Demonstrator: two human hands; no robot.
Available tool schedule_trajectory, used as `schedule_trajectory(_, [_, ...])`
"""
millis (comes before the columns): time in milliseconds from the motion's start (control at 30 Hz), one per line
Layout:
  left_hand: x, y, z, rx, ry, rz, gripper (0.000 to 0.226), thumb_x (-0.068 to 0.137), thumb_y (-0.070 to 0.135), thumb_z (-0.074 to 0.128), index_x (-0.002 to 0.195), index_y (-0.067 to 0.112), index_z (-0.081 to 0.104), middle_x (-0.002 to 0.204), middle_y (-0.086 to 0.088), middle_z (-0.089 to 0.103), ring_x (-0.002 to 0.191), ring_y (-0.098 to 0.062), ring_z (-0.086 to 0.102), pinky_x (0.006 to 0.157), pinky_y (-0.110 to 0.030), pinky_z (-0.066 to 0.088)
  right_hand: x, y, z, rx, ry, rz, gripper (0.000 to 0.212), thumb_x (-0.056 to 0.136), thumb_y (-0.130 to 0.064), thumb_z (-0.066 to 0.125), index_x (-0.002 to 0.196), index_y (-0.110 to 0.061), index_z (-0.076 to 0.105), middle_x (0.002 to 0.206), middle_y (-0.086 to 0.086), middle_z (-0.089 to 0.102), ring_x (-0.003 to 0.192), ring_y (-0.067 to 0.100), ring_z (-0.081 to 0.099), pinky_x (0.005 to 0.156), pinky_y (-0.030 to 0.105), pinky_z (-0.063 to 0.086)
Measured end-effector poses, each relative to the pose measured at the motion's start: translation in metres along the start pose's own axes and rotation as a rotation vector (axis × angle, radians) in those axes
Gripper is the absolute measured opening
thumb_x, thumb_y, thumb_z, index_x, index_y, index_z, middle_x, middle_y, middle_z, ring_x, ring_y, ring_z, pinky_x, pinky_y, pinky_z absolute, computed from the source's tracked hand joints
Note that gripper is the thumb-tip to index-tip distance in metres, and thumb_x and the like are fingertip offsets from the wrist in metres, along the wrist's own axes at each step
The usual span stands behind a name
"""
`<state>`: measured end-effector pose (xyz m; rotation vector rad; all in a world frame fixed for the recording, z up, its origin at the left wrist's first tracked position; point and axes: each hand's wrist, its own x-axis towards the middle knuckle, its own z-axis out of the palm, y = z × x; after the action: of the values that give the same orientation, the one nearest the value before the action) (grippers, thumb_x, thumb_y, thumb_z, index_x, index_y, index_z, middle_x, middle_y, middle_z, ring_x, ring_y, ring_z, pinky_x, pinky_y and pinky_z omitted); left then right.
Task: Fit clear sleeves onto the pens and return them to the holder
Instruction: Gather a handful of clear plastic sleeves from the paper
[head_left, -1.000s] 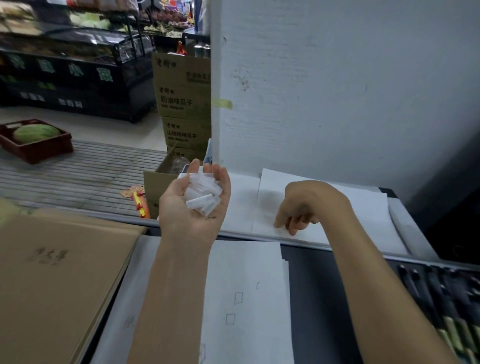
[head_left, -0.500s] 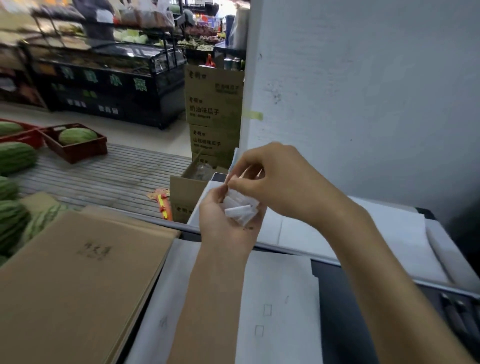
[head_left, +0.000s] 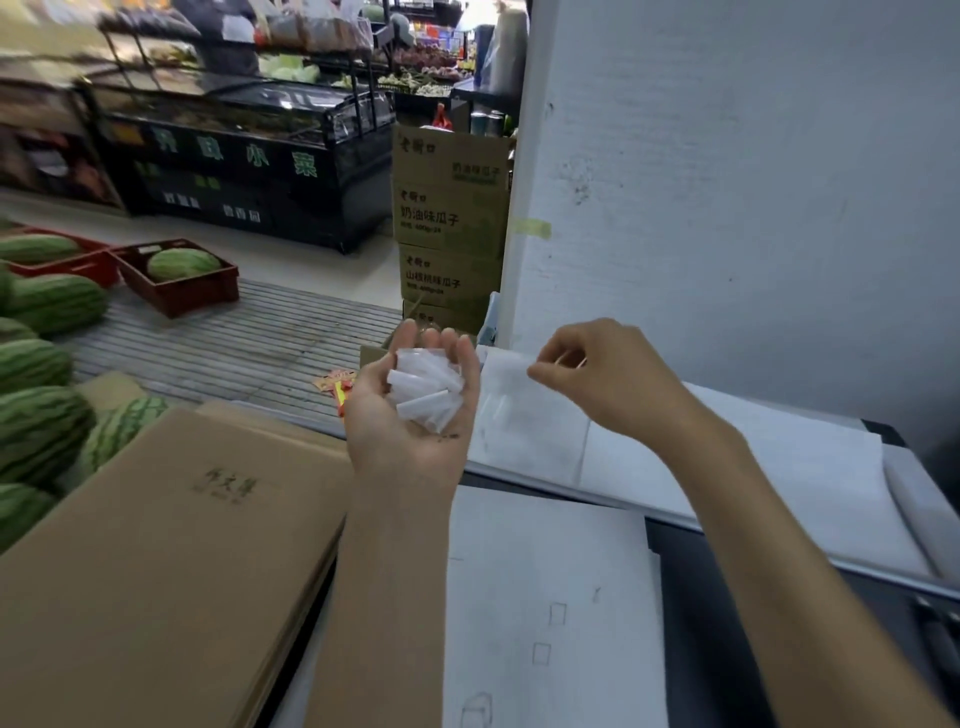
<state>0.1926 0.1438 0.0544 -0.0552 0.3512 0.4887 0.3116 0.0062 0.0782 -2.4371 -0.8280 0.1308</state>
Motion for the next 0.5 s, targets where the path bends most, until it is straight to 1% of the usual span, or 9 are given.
schedule_trajectory(67, [-0.001, 0.007, -0.003, -0.016, -0.002, 0.034, 0.029, 0.104, 0.019, 0.054, 0.122, 0.008, 0.073, 0.114, -0.021, 0.070, 0.089, -0.033, 0.072, 0.067, -0.045, 0.064, 0.004, 0.009, 0.022, 0.028, -0.056, 0.031, 0.026, 0.100, -0.046, 0.066, 0.111, -0.024, 0.075, 0.107, -0.003, 0.071, 0.086, 0.007, 0.062, 0.078, 0.026, 0.050])
schedule_trajectory(133, [-0.002, 0.012, -0.004, -0.032, -0.012, 0.060, 0.027, 0.103, 0.018, 0.055, 0.120, 0.006, 0.074, 0.108, -0.022, 0.070, 0.081, -0.035, 0.074, 0.070, -0.045, 0.064, 0.007, 0.014, 0.040, 0.036, -0.103, 0.023, 0.028, 0.100, -0.046, 0.065, 0.121, -0.029, 0.072, 0.120, -0.002, 0.068, 0.094, 0.009, 0.062, 0.084, 0.026, 0.050])
schedule_trajectory(200, [-0.003, 0.016, -0.004, -0.046, -0.021, 0.072, 0.026, 0.103, 0.017, 0.056, 0.116, 0.005, 0.075, 0.104, -0.023, 0.070, 0.077, -0.036, 0.074, 0.072, -0.046, 0.064, 0.010, 0.020, 0.055, -0.005, -0.187, -0.011, 0.038, 0.097, -0.034, 0.070, 0.135, -0.036, 0.066, 0.144, 0.000, 0.055, 0.124, 0.020, 0.055, 0.106, 0.036, 0.047])
schedule_trajectory(233, [-0.004, 0.017, -0.004, -0.056, -0.023, 0.072, 0.026, 0.102, 0.016, 0.056, 0.115, 0.004, 0.075, 0.103, -0.024, 0.070, 0.077, -0.036, 0.074, 0.073, -0.046, 0.064, 0.011, 0.022, 0.059, -0.022, -0.235, -0.033, 0.049, 0.094, -0.025, 0.070, 0.140, -0.038, 0.061, 0.155, -0.002, 0.045, 0.139, 0.023, 0.044, 0.117, 0.042, 0.039])
schedule_trajectory(267, [-0.004, 0.017, -0.004, -0.063, -0.021, 0.072, 0.026, 0.102, 0.016, 0.056, 0.115, 0.004, 0.075, 0.101, -0.024, 0.071, 0.077, -0.036, 0.074, 0.074, -0.046, 0.064, 0.011, 0.023, 0.062, -0.027, -0.274, -0.056, 0.059, 0.091, -0.018, 0.070, 0.144, -0.040, 0.058, 0.163, -0.005, 0.034, 0.148, 0.024, 0.031, 0.122, 0.046, 0.030])
schedule_trajectory(300, [-0.004, 0.017, -0.004, -0.064, -0.014, 0.073, 0.026, 0.102, 0.016, 0.056, 0.114, 0.004, 0.075, 0.101, -0.024, 0.071, 0.077, -0.035, 0.074, 0.074, -0.045, 0.064, 0.011, 0.023, 0.064, -0.030, -0.300, -0.082, 0.064, 0.090, -0.015, 0.069, 0.147, -0.041, 0.055, 0.167, -0.010, 0.026, 0.151, 0.023, 0.021, 0.124, 0.048, 0.024])
schedule_trajectory(367, [-0.003, 0.016, -0.005, -0.065, -0.001, 0.073, 0.026, 0.102, 0.016, 0.056, 0.115, 0.004, 0.075, 0.108, -0.022, 0.070, 0.081, -0.034, 0.074, 0.073, -0.045, 0.065, 0.011, 0.024, 0.067, -0.062, -0.332, -0.145, 0.063, 0.094, -0.021, 0.069, 0.149, -0.045, 0.051, 0.170, -0.017, 0.019, 0.151, 0.019, 0.015, 0.124, 0.048, 0.021])
schedule_trajectory(433, [-0.003, 0.015, -0.005, -0.066, -0.002, 0.066, 0.027, 0.103, 0.017, 0.055, 0.118, 0.005, 0.074, 0.112, -0.021, 0.069, 0.086, -0.034, 0.073, 0.072, -0.045, 0.065, 0.010, 0.024, 0.068, -0.110, -0.365, -0.165, 0.060, 0.096, -0.023, 0.067, 0.149, -0.045, 0.051, 0.170, -0.016, 0.022, 0.150, 0.020, 0.018, 0.123, 0.048, 0.023])
schedule_trajectory(500, [-0.002, 0.013, -0.005, -0.067, -0.010, 0.058, 0.026, 0.103, 0.016, 0.054, 0.118, 0.005, 0.073, 0.102, -0.022, 0.071, 0.079, -0.035, 0.074, 0.069, -0.045, 0.065, 0.008, 0.023, 0.065, -0.137, -0.382, -0.139, 0.064, 0.090, -0.015, 0.064, 0.148, -0.041, 0.054, 0.167, -0.012, 0.034, 0.148, 0.022, 0.025, 0.120, 0.045, 0.027])
